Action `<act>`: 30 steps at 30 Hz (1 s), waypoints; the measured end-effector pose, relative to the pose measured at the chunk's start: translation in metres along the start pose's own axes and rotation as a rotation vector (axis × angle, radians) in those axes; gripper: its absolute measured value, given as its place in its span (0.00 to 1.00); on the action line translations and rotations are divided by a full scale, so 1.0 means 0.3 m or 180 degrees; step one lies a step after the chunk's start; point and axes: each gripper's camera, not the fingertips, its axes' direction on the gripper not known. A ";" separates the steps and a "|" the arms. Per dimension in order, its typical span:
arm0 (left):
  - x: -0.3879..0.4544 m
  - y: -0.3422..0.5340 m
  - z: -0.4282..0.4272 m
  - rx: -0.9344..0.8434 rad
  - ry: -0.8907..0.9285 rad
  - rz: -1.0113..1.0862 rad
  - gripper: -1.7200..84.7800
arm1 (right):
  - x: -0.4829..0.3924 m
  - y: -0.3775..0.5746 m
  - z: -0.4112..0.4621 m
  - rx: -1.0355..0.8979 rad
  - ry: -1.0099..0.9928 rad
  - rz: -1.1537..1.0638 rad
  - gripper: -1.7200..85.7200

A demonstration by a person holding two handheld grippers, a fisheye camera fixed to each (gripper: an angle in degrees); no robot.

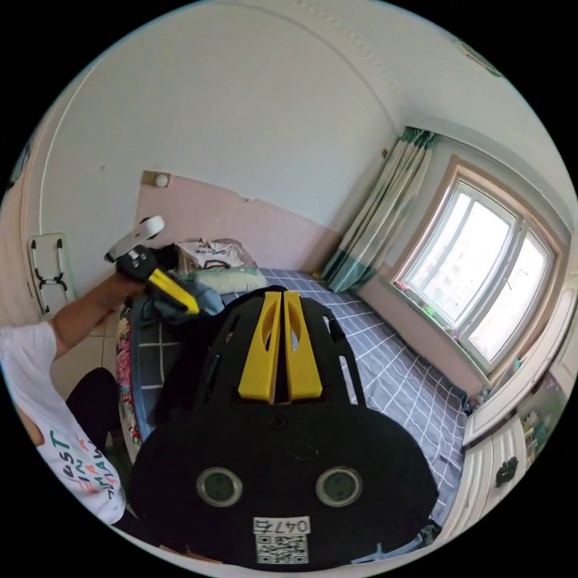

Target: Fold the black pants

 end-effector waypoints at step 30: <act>0.956 -0.665 0.212 0.0713 0.0107 0.1683 0.01 | 0.686 0.439 -1.315 -0.0665 0.1369 0.0969 0.02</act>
